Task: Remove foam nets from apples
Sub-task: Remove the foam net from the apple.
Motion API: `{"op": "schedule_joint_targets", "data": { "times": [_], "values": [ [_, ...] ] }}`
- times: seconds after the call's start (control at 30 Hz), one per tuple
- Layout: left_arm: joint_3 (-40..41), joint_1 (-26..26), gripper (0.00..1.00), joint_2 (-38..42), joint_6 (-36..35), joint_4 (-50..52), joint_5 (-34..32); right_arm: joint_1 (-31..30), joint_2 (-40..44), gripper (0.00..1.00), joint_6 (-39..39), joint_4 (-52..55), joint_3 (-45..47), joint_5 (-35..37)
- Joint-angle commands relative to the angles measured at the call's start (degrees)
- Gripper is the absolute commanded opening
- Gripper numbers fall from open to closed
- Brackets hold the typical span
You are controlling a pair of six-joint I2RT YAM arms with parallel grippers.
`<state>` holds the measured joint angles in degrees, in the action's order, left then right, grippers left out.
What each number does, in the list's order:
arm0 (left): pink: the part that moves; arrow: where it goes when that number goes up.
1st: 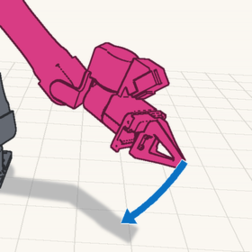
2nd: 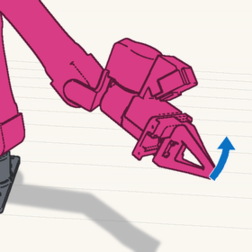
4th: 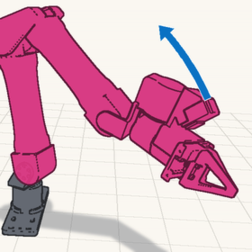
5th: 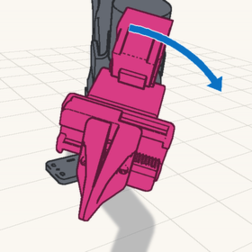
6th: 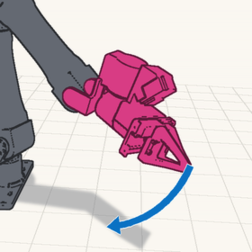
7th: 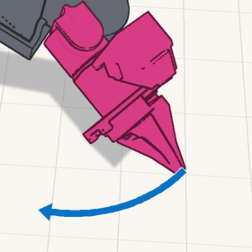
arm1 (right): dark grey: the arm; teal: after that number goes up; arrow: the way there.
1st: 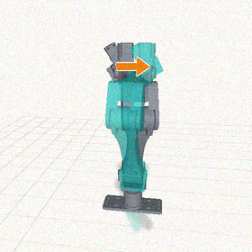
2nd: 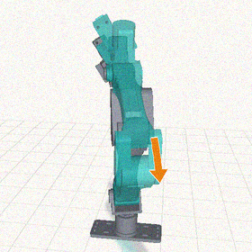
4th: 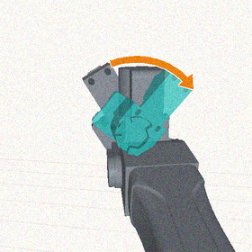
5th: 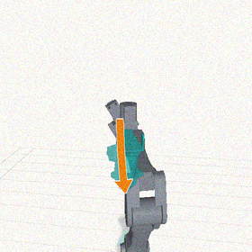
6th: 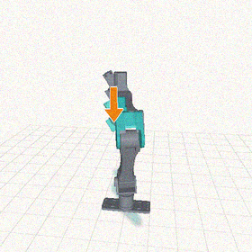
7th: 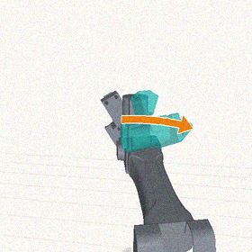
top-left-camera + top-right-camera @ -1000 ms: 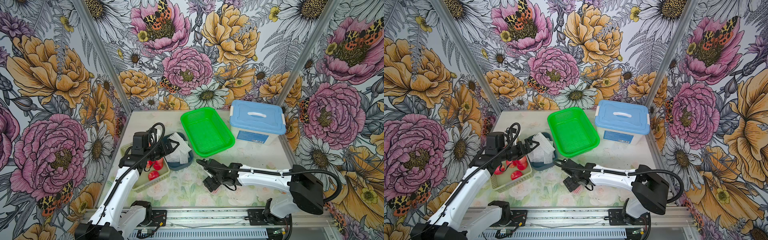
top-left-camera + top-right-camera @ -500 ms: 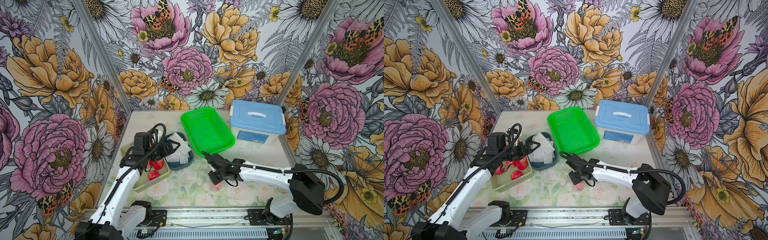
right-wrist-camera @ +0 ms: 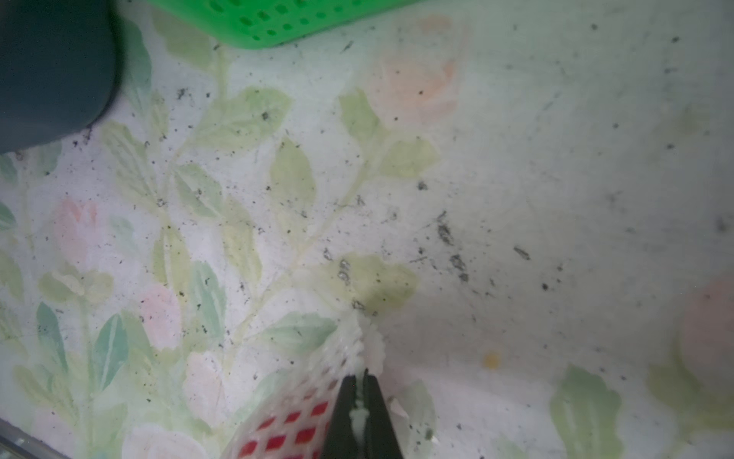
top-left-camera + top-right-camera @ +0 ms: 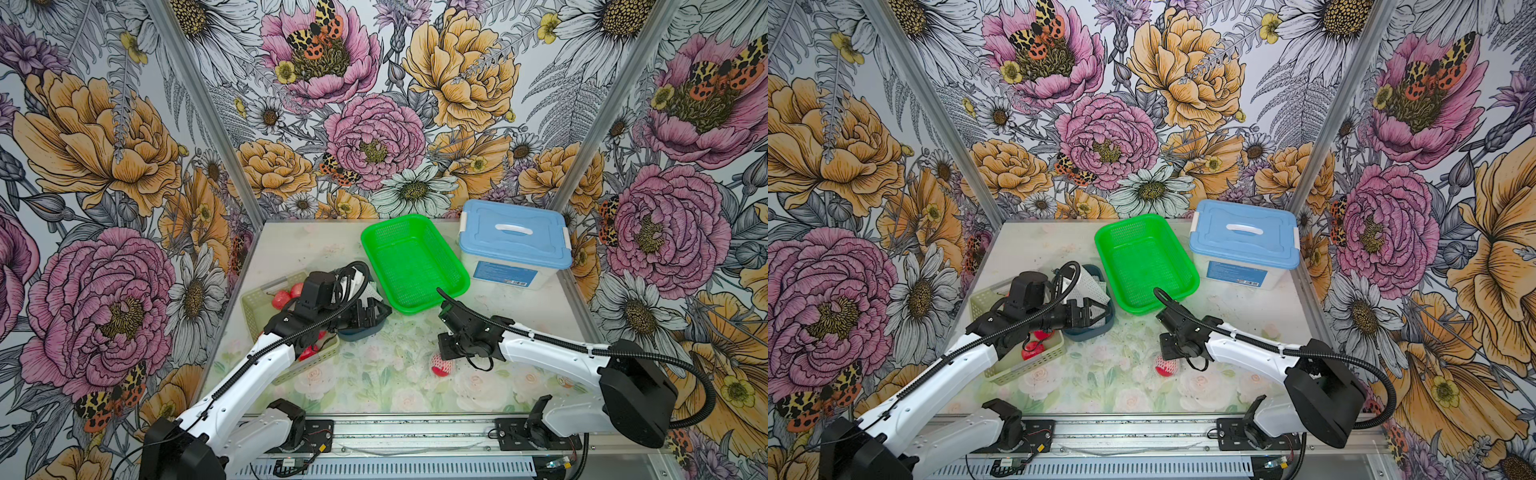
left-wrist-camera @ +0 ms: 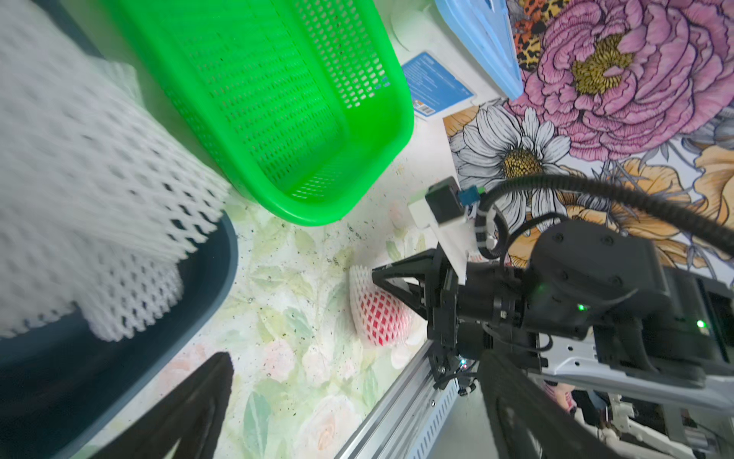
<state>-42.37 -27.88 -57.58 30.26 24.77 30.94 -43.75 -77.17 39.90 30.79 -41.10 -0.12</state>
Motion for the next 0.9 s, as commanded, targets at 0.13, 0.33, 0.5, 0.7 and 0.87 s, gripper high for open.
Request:
{"op": "schedule_joint_targets", "data": {
  "times": [0.13,0.33,0.5,0.7,0.87],
  "values": [
    [8.1,-11.4,0.86,1.8,4.5,-17.2,-3.2,3.8,4.3,0.00,13.7,-0.1,6.0,5.4],
    [8.3,-20.1,0.80,-3.1,3.1,-22.8,-6.8,3.8,4.6,0.00,20.2,-1.2,9.3,9.3],
    [7.3,-23.0,0.74,-10.5,2.3,-27.2,-6.3,3.8,5.4,0.00,22.2,-3.9,11.0,9.7],
    [6.1,-24.1,0.71,-18.8,3.3,-34.6,-4.1,3.8,6.7,0.00,24.2,-7.8,12.3,8.0],
    [4.0,-26.3,0.70,-23.8,3.0,-37.0,-3.7,3.9,6.7,0.00,27.0,-10.9,14.4,7.7]
  ]
}}
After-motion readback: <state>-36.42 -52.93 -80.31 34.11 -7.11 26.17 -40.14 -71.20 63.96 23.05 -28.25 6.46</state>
